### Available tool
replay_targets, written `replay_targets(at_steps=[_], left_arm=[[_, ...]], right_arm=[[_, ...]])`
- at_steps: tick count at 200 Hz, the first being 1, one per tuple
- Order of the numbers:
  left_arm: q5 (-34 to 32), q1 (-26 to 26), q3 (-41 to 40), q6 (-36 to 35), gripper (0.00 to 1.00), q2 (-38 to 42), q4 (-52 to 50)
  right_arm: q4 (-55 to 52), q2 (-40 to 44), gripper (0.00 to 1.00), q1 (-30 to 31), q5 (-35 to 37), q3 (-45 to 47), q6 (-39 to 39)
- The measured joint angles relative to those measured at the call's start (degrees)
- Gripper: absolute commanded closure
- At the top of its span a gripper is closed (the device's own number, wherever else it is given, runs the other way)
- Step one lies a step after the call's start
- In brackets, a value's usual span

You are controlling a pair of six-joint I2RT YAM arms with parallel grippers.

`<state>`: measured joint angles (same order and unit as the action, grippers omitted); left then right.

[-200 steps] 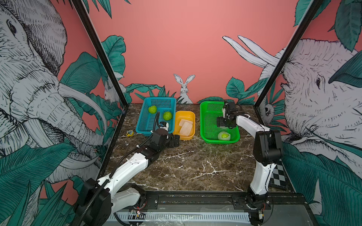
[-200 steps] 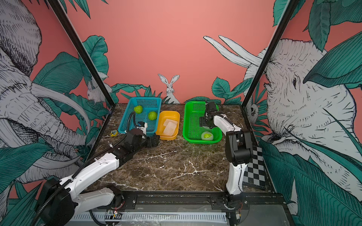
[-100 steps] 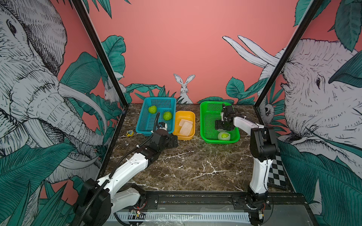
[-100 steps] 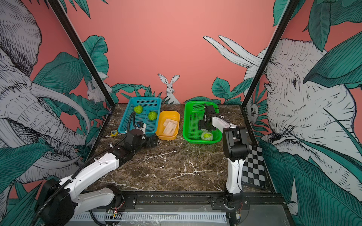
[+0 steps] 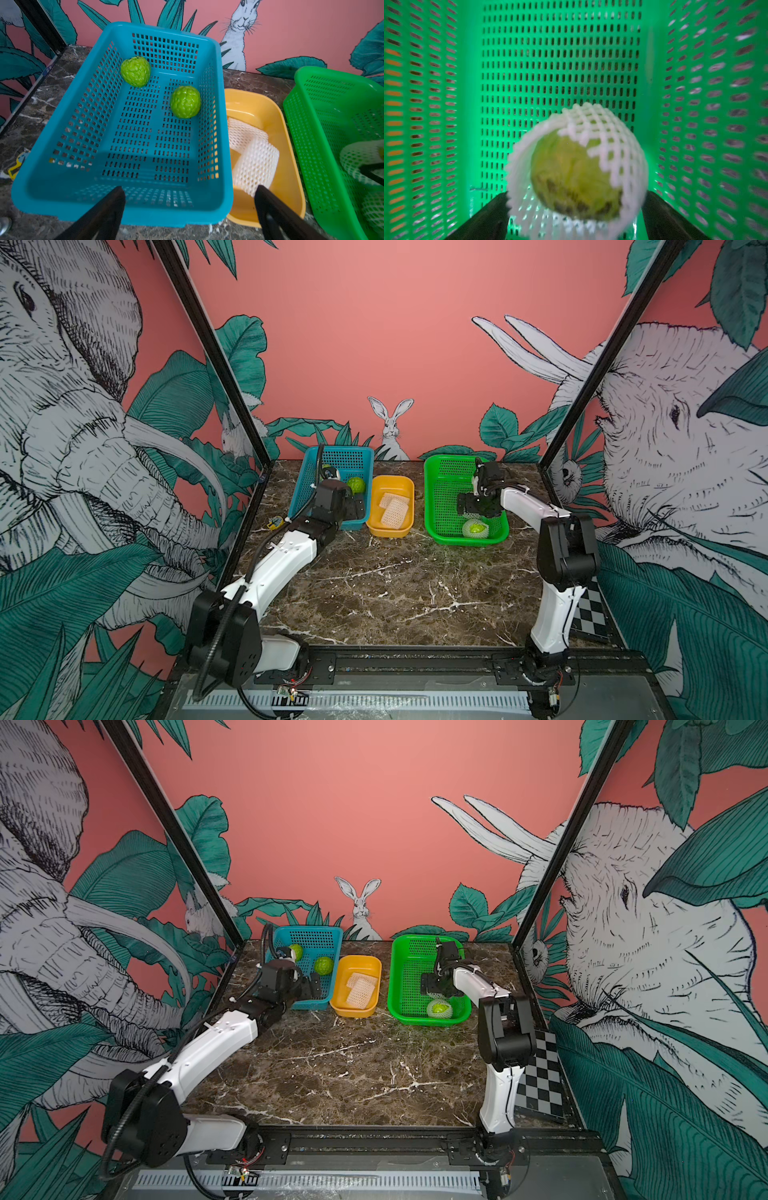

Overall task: Sleeve custard apples in foam nets
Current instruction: Place the custard apple in the basket.

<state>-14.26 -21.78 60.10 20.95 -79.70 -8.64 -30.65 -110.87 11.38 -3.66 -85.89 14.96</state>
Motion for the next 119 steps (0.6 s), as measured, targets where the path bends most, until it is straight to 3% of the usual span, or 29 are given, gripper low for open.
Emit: replay_targets(at_steps=[56,119], left_arm=[[2.38,5.79,14.25,-2.36,0.01,-15.91,1.25],[8.72,8.39,27.23,-1.46,0.01,-32.54,1.07]], right_arm=[[-3.56,11.65,0.01,0.00,2.12,-1.38,-1.25],[-2.25,22.99,0.01,-0.07,2.99,-1.33,0.52]])
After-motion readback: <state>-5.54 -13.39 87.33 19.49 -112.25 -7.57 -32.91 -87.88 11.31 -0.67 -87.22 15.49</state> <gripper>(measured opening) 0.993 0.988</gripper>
